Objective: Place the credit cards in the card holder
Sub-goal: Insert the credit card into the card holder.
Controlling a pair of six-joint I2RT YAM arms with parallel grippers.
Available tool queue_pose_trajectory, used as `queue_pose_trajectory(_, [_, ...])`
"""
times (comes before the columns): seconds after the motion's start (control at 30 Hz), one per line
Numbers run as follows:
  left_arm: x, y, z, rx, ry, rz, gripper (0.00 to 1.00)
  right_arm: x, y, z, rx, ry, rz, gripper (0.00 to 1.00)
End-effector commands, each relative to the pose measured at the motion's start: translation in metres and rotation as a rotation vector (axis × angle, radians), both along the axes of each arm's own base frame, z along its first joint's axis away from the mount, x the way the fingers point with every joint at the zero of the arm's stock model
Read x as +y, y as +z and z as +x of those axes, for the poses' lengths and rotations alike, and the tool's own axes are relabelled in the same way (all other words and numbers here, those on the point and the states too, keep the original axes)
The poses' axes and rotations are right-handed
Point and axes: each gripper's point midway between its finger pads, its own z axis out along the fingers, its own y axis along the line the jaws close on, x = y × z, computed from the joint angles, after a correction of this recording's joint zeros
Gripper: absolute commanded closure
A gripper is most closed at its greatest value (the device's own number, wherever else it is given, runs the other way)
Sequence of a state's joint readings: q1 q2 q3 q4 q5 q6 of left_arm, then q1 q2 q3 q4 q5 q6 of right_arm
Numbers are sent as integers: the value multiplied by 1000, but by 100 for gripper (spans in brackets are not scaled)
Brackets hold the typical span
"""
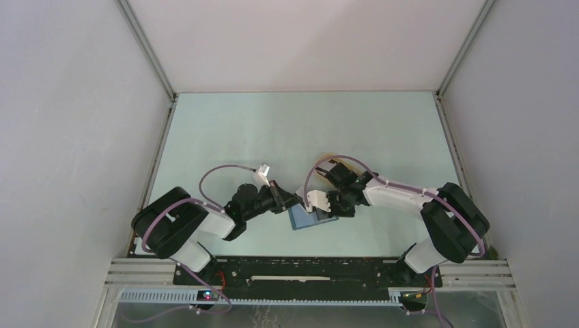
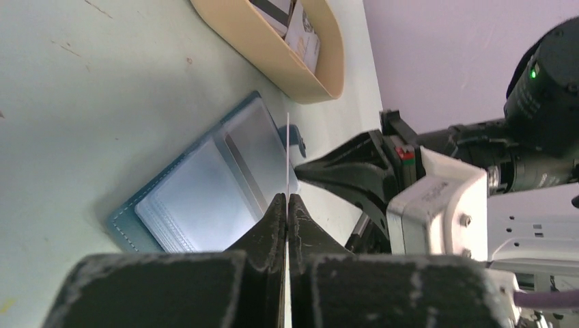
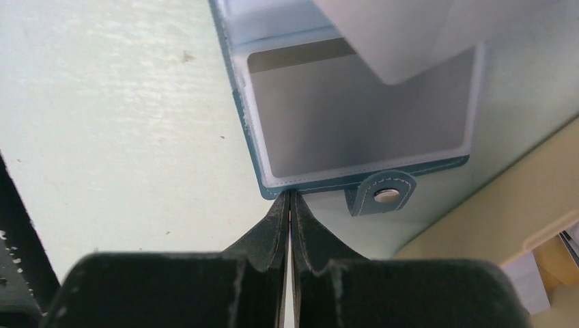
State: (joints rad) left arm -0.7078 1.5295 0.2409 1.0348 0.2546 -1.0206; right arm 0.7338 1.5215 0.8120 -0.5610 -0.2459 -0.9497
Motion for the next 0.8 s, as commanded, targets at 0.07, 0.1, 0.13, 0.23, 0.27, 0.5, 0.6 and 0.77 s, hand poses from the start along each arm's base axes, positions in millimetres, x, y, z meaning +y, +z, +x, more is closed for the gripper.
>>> queue_pose_trajectory(0.07, [11, -2, 11, -9, 71, 7, 100, 9, 4, -15, 77, -13, 30, 90])
queue_pose_trajectory(0.1, [11, -4, 11, -2, 69, 12, 100, 9, 5, -14, 73, -19, 33, 90])
queue_pose_trajectory(0.13, [11, -5, 11, 5, 68, 14, 100, 8, 6, -12, 70, -26, 36, 90])
queue_pose_trajectory(0.23, [11, -9, 11, 24, 66, 26, 100, 6, 7, -10, 67, -39, 37, 90])
queue_pose_trajectory(0.27, [10, -11, 10, 29, 62, 32, 100, 6, 7, -9, 67, -40, 37, 90])
queue_pose_trajectory(0.5, [10, -21, 8, 64, 50, 69, 100, 6, 7, -9, 66, -42, 37, 90])
queue_pose_trajectory(0.6, [9, -23, 7, 73, 43, 79, 100, 5, 7, -8, 65, -43, 36, 90])
queue_pose_trajectory(0.77, [5, -26, 7, 88, 20, 89, 100, 5, 6, -8, 64, -44, 33, 90])
